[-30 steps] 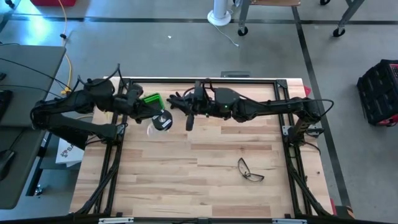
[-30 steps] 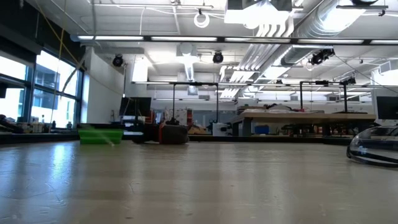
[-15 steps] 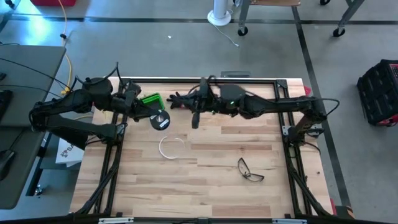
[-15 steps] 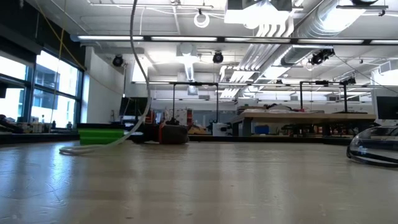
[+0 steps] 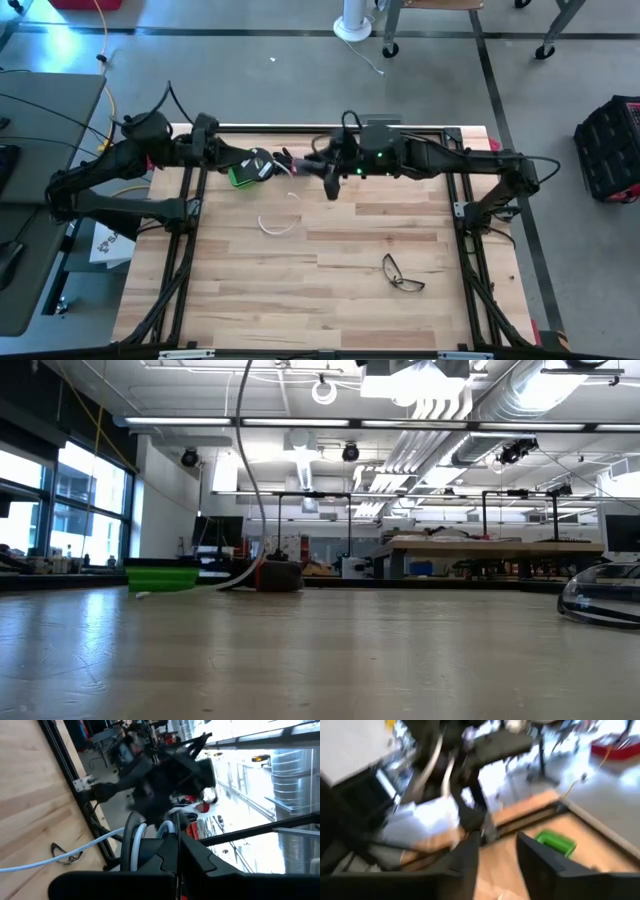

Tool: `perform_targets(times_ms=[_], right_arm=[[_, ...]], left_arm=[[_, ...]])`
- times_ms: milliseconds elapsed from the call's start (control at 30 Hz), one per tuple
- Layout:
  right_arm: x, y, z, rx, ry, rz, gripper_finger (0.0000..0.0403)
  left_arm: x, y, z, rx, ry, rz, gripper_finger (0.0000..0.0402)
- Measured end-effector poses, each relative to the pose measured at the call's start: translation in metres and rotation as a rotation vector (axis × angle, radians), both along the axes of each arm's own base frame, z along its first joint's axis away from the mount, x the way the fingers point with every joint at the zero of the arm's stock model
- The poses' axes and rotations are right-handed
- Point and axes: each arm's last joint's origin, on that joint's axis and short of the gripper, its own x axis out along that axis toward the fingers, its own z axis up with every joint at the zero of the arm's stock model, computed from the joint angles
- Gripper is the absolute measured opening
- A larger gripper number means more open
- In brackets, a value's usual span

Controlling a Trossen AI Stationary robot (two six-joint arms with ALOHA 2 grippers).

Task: Coil cords
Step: Coil the white wire on the spool

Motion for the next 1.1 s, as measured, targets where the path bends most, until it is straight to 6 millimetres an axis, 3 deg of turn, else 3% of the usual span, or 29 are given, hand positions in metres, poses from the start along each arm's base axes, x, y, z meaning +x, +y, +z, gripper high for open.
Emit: perform_targets(times_ms=[167,300,500,867,967,1100], right_arm=[[-0.001,0.010,-0.014,0.072,0.124,0.028,0.0221],[0.010,0.016,-0.024,0.047,0.136,0.030,0.0246],[0.031,0.017,-0.051,0.028,0.189,0.024,0.0248],[0.041,0.017,-0.052,0.009,0.115,-0.015,0.0246],[0.042,0.016,-0.052,0.002,0.106,-0.054,0.0227],[0.042,0.015,-0.052,-0.017,0.106,-0.078,0.0167]], left_arm=[[0.000,0.003,0.000,0.002,0.000,0.018,0.0000],[0.002,0.006,0.001,0.021,-0.009,0.032,0.0000],[0.004,0.011,0.005,0.036,-0.059,0.029,0.0000],[0.005,0.015,0.006,0.038,-0.065,0.038,0.0000],[0.004,0.016,0.006,0.040,-0.069,0.044,0.0000],[0.004,0.017,0.006,0.039,-0.067,0.038,0.0000]])
